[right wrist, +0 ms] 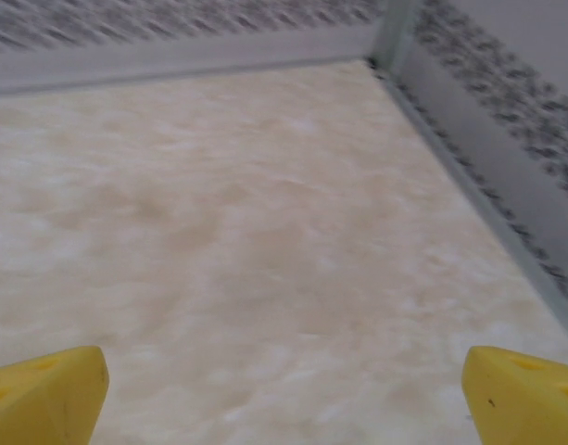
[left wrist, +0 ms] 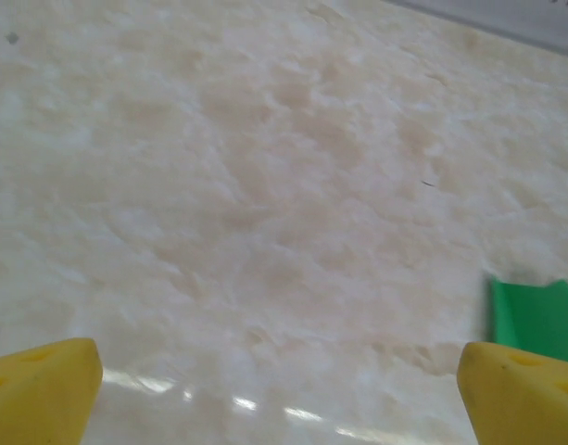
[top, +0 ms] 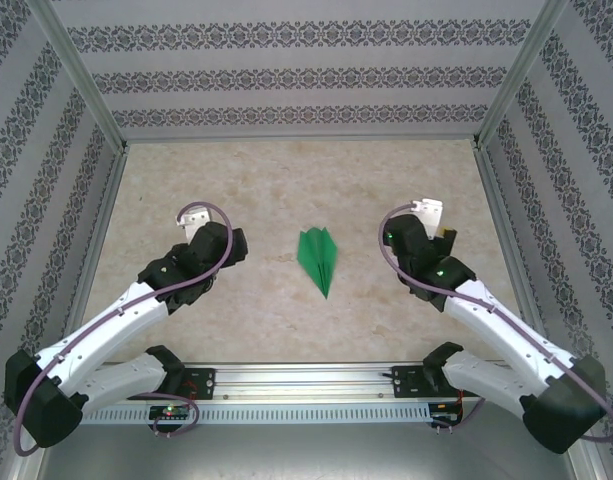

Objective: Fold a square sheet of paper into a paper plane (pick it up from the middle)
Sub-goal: Move the paper plane to the center of the table, then reset both arms

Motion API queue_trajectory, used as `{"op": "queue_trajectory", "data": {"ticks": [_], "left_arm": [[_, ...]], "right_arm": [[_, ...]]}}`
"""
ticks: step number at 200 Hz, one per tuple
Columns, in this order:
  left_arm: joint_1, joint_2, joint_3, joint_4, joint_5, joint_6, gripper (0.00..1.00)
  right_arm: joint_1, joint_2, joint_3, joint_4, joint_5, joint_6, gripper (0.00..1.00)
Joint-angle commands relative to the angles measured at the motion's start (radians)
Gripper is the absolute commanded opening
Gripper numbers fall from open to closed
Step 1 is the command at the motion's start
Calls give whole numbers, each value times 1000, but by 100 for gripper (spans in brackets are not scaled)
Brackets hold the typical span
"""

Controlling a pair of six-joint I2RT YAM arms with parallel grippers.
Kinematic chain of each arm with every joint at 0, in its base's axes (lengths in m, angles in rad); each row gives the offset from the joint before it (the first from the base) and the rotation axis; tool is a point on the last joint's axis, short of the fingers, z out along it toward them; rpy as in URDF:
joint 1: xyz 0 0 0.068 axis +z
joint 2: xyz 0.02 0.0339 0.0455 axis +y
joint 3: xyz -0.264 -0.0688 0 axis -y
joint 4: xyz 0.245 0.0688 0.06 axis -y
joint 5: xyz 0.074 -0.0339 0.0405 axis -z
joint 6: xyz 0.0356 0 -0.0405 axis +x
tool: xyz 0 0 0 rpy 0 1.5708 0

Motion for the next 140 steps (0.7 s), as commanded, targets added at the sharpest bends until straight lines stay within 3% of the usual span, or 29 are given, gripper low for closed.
{"op": "queue_trajectory", "data": {"ticks": [1, 17, 29, 45, 67, 76, 101, 140], "left_arm": [[92, 34, 21, 11, -118, 156, 100], [195, 66, 39, -5, -58, 202, 100], [256, 87, 31, 2, -35, 221, 100], [298, 89, 1, 44, -44, 247, 100], [344, 58, -87, 181, -68, 287, 100], [366, 46, -120, 222, -63, 290, 100], [383, 43, -179, 287, -95, 308, 100], [383, 53, -252, 476, -130, 410, 100]], "right_arm": [[-177, 40, -100, 163, -79, -98, 98], [-294, 94, -86, 151, -187, -118, 98], [-320, 130, -101, 214, -201, -171, 98], [-325, 161, -156, 386, -205, -267, 98], [-352, 219, -291, 769, -274, -314, 98], [-359, 234, -273, 772, -299, -310, 98], [-393, 287, -301, 962, -430, -331, 98], [-446, 362, -257, 1015, -569, -366, 98]]}}
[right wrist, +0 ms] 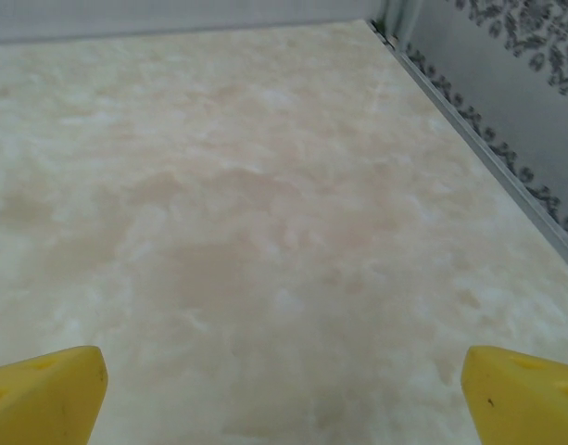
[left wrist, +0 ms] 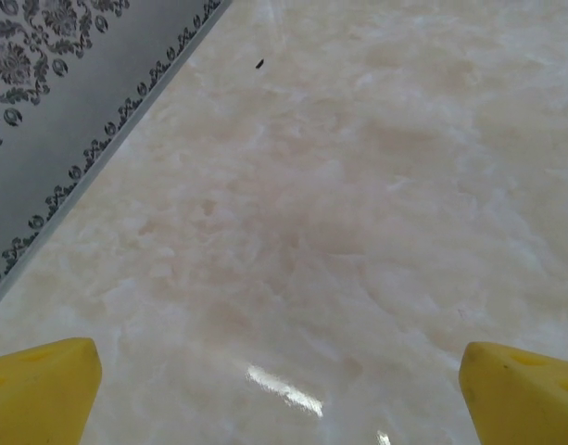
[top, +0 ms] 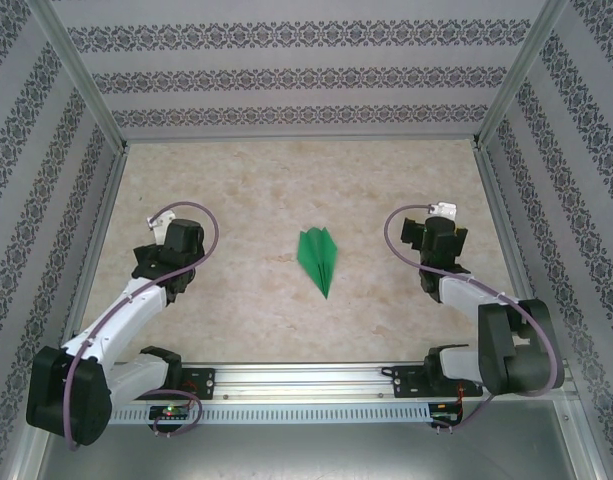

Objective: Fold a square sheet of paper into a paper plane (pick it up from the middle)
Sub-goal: Reset both arms

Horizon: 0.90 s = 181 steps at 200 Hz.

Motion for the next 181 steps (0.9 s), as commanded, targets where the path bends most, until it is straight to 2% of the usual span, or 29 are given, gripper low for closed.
{"op": "queue_trajectory", "data": {"ticks": [1, 24, 49, 65, 80, 89, 113, 127, 157, 171, 181], "left_arm": [[11, -6, -39, 206, -45, 101, 100], [15, 16, -70, 348, -31, 154, 100], [15, 67, -93, 488, -13, 253, 100], [18, 111, -105, 569, 3, 304, 100], [21, 158, -110, 635, 36, 331, 100], [23, 193, -111, 677, 50, 344, 100], [38, 283, -123, 819, 90, 343, 100], [83, 315, -130, 866, 238, 354, 100], [137, 344, -150, 947, 334, 386, 100], [151, 385, -199, 1085, 406, 426, 100], [162, 502, -228, 1236, 454, 434, 100]], "right_arm": [[-23, 39, 33, 151, -124, -48, 98], [-75, 75, 42, 197, -222, -68, 98], [-103, 248, -126, 711, -238, -40, 98], [-91, 163, -37, 414, -223, -62, 98], [-74, 206, -54, 519, -166, -63, 98], [-65, 189, -49, 484, -113, -59, 98], [-61, 186, -49, 475, -107, -59, 98], [-61, 191, -52, 490, -105, -61, 98], [-59, 188, -50, 479, -101, -60, 98], [-58, 189, -50, 482, -98, -61, 98], [-59, 188, -50, 481, -99, -61, 98]]}}
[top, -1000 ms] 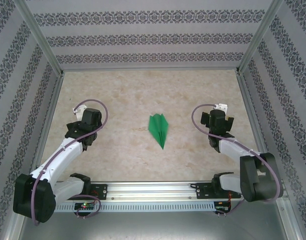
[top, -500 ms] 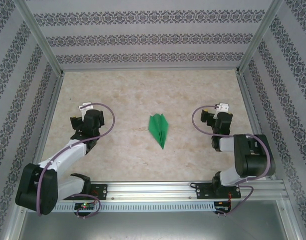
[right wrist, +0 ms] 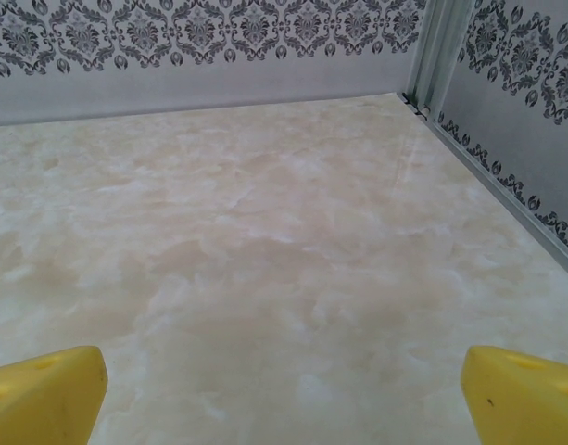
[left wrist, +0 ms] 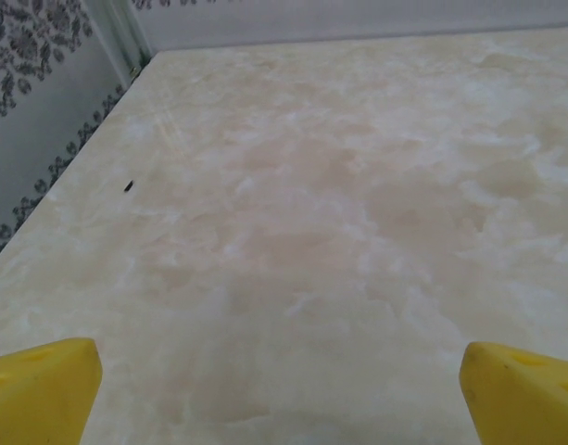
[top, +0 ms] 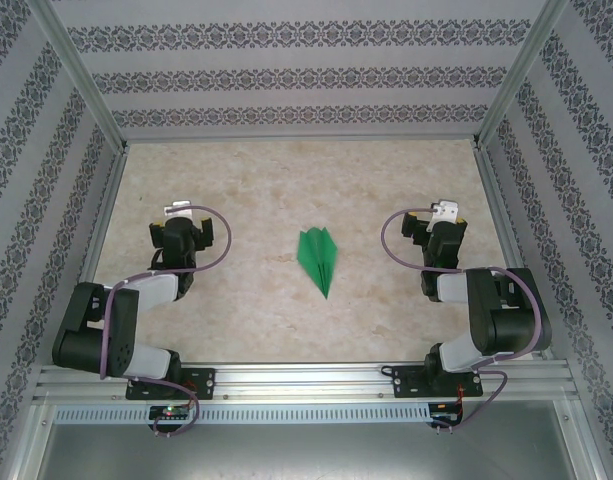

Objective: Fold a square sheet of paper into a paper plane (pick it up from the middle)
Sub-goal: Reset both arms

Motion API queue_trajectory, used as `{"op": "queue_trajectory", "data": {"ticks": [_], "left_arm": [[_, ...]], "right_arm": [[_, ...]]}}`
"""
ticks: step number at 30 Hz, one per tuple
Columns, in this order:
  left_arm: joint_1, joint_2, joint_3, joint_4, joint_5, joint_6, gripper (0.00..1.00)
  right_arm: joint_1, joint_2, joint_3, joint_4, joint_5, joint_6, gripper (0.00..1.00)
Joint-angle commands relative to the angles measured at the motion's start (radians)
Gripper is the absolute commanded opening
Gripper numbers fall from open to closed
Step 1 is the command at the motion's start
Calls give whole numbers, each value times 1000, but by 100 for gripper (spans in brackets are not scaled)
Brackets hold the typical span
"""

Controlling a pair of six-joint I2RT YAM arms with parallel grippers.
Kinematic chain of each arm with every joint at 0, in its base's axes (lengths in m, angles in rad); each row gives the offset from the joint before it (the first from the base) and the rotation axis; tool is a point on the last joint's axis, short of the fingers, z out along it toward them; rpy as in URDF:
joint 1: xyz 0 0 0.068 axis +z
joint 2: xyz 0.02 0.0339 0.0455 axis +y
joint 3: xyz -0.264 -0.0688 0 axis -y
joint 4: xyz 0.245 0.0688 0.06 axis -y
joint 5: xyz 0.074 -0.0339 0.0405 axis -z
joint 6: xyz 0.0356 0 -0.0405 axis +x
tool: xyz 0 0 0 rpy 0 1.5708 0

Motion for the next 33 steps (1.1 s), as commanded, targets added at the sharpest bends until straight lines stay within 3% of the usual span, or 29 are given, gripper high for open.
{"op": "queue_trajectory", "data": {"ticks": [1, 2, 3, 5, 6, 8, 9, 10, 17, 33], "left_arm": [[27, 157, -62, 353, 162, 72, 100], [32, 170, -59, 415, 173, 75, 100], [48, 113, -21, 216, 209, 49, 100], [52, 156, -54, 368, 182, 48, 100], [52, 121, -29, 244, 175, 35, 100], [50, 145, -49, 338, 170, 45, 100], [49, 125, -36, 269, 169, 40, 100], [47, 143, -50, 327, 164, 46, 100], [42, 131, -31, 273, 251, 82, 100], [65, 134, -20, 252, 302, 73, 100]], "right_arm": [[9, -11, 14, 43, 18, -10, 98], [9, -11, 14, 42, 17, -10, 98], [9, -11, 14, 44, 18, -11, 98], [9, -11, 14, 44, 19, -9, 98], [9, -10, 14, 43, 19, -8, 98], [8, -11, 14, 44, 20, -8, 98], [9, -10, 14, 42, 20, -9, 98], [10, -11, 14, 44, 19, -8, 98], [8, -11, 14, 44, 19, -8, 98], [9, -10, 14, 44, 18, -9, 98]]}}
